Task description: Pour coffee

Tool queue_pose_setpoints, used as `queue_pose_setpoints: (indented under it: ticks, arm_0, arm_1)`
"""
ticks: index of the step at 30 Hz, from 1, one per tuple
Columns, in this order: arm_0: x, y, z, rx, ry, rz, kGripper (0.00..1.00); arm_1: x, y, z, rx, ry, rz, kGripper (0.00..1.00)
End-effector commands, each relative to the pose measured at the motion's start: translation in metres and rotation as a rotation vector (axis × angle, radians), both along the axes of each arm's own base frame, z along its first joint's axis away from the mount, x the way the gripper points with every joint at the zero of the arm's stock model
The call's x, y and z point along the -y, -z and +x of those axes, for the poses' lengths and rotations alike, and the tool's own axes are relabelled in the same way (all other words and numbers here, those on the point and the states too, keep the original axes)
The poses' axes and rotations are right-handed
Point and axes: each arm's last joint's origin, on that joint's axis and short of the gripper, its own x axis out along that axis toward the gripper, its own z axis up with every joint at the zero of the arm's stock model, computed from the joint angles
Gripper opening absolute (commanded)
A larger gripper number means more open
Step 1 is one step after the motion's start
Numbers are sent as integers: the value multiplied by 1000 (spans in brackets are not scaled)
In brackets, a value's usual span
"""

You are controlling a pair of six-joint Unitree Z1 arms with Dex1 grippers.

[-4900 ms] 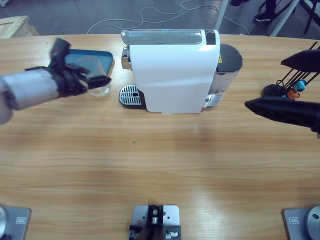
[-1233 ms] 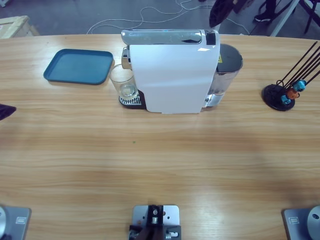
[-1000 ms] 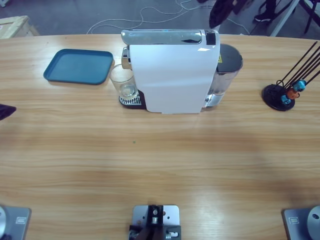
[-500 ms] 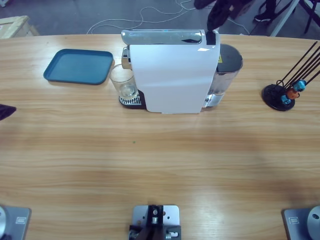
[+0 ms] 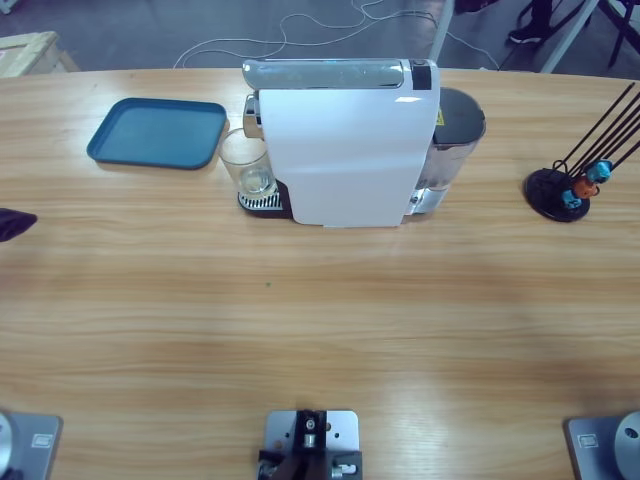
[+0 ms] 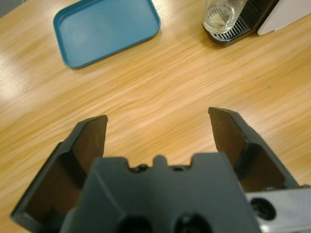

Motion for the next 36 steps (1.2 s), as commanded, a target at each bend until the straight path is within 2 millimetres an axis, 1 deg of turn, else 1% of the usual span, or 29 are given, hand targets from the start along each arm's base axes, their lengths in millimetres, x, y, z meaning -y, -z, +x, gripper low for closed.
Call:
queue_pose_setpoints:
  ticks: [1,7,9,12,15,16,18,19,21,22,24,26,29,30,32,34,36]
  arm_0:
    - [2,15,4,-48,-9,22,973]
    - [3,16,5,-52,-9,26,987]
    - [3,15,5,-49,-8,24,987]
    - [2,15,4,-35,-6,17,987]
    - [2,16,2,-22,1,7,987]
    - [2,16,2,-21,4,3,987]
    - [2,17,3,-14,13,-4,987]
    - [3,19,3,-9,30,-9,987]
    - [7,22,5,1,68,-24,987]
    - [8,23,6,3,69,-25,987]
    - [6,26,3,23,76,-33,987]
    - [2,30,-2,68,78,-63,987]
    - [-5,33,-13,145,101,-136,987]
    - [-6,33,-17,171,118,-167,987]
    - [-7,37,-22,205,147,-210,987]
    - [-5,42,-21,201,170,-227,987]
    - [-4,46,-20,193,180,-233,987]
  arm_1:
    - [1,-1,-7,-33,-11,8,1000]
    - [-4,5,-2,-47,-12,-1,1000]
    - [-1,0,-6,-38,-15,14,1000]
    - [15,-28,-28,31,-48,74,1000]
    - [35,-52,-59,127,-90,131,1000]
    - [43,-58,-73,156,-102,150,1000]
    - [57,-59,-94,178,-117,172,1000]
    - [64,-57,-106,188,-127,186,1000]
    - [80,-45,-133,212,-132,232,1000]
    - [89,-36,-144,219,-120,256,1000]
    - [107,-13,-163,222,-95,287,1000]
    - [124,12,-183,237,-108,326,1000]
    - [142,51,-203,279,-132,371,1000]
    - [149,70,-211,316,-152,400,1000]
    - [159,102,-223,349,-174,448,1000]
    - [168,126,-234,376,-191,493,1000]
    - [178,142,-245,401,-188,531,1000]
